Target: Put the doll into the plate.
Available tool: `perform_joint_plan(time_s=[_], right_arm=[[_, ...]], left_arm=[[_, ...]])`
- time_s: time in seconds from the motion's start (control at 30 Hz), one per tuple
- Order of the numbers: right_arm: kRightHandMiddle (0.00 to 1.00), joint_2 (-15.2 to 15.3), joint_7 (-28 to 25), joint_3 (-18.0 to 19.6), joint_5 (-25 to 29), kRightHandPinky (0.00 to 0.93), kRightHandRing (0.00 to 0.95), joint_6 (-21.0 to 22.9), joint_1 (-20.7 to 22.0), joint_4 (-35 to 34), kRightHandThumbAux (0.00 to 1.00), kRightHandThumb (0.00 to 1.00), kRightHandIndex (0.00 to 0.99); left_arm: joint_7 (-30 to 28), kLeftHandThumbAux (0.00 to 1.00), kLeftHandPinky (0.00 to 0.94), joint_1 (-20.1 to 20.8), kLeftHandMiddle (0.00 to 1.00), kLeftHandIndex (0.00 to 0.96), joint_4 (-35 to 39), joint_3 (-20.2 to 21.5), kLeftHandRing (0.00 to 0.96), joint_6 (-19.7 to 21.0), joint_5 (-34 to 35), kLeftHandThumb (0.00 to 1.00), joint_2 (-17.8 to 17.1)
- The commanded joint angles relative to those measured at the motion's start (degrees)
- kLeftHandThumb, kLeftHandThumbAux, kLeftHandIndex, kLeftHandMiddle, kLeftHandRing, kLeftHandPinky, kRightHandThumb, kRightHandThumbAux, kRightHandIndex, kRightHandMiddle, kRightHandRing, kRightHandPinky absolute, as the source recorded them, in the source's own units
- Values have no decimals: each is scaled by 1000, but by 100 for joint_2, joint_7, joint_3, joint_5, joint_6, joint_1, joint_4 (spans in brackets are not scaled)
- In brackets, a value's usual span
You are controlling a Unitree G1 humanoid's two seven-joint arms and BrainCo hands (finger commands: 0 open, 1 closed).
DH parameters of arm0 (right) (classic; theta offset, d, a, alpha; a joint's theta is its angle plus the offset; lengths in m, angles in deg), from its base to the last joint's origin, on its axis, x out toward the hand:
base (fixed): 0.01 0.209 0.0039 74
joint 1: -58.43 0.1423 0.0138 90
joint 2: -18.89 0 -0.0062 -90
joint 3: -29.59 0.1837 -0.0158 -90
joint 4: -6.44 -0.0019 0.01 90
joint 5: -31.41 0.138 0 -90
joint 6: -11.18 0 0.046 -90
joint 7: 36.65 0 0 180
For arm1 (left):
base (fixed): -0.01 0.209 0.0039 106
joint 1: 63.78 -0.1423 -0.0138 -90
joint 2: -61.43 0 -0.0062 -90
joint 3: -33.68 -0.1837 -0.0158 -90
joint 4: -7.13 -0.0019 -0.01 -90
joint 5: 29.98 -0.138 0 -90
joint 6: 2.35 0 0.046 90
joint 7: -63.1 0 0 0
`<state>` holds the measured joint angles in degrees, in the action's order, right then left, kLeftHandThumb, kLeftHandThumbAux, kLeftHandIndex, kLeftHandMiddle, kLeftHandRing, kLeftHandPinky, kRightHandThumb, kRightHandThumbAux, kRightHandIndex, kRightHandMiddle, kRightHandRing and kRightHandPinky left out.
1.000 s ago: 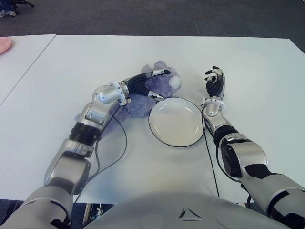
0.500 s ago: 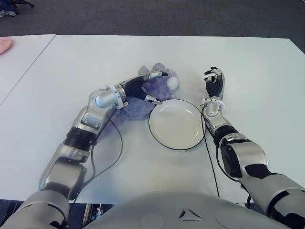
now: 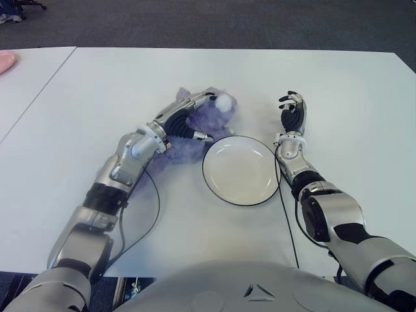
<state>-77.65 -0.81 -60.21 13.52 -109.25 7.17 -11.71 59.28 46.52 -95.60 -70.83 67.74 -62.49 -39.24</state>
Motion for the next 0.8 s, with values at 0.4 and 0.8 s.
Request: perform_joint_plan(time_s=[0.4, 0.8], right_arm=[[198, -240, -260, -68, -103, 500, 382, 461, -1117, 699, 692, 1000, 441], [203, -231, -206, -113, -157, 496, 377, 457, -1147, 700, 700, 1000, 416]], left_arm=[[4207, 358, 0, 175, 0, 0, -823, -29, 0, 1361, -2675, 119, -203], [4376, 303, 0, -360, 0, 0, -50, 253, 0, 1812, -2390, 106, -156]])
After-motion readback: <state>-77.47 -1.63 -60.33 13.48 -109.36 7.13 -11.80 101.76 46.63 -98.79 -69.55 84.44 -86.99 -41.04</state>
